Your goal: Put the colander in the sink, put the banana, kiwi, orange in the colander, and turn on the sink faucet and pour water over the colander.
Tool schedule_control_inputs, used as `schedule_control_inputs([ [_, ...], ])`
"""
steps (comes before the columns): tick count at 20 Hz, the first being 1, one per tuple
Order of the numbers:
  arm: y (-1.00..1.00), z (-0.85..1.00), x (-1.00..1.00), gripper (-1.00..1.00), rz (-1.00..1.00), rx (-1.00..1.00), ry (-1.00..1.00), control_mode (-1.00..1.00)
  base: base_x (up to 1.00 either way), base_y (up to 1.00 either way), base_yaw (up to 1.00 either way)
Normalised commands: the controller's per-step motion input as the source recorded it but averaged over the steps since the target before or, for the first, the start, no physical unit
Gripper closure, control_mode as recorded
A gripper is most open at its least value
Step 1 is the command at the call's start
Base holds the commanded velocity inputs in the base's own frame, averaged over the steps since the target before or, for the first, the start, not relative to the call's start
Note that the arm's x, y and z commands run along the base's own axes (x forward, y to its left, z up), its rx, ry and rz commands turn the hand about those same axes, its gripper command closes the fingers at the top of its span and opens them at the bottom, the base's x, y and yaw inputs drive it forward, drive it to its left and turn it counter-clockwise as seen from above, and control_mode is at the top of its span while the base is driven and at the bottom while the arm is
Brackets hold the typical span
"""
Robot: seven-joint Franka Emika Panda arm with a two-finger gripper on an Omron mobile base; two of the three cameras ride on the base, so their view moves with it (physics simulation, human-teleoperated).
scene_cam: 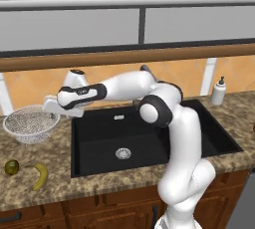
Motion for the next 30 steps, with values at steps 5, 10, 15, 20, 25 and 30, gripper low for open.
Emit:
schedule_control_inputs([
  [5, -0.75, 0.01, -0.25, 1.00, -0.41, 0.00, 0.00, -1.00, 0.00, 0.00, 0.00],
  [10, -0.62, 0.00, -0.21, 1.00, -0.72, 0.00, 0.03, -1.00, 0.00, 0.00, 0.00],
  [15, -0.48, 0.00, -0.10, 1.00, -0.82, 0.00, 0.09, -1.00, 0.00, 0.00, 0.00],
  [20, -0.21, -0.03, -0.03, 1.00, -0.93, 0.00, 0.06, -1.00, 0.00, 0.00, 0.00],
  [25, -0.33, -0.10, -0.05, 1.00, -0.80, 0.02, 0.13, -1.00, 0.00, 0.00, 0.00],
  [30, -0.28, -0.15, -0.02, 1.00, -0.43, 0.05, 0.16, -1.00, 0.00, 0.00, 0.00],
])
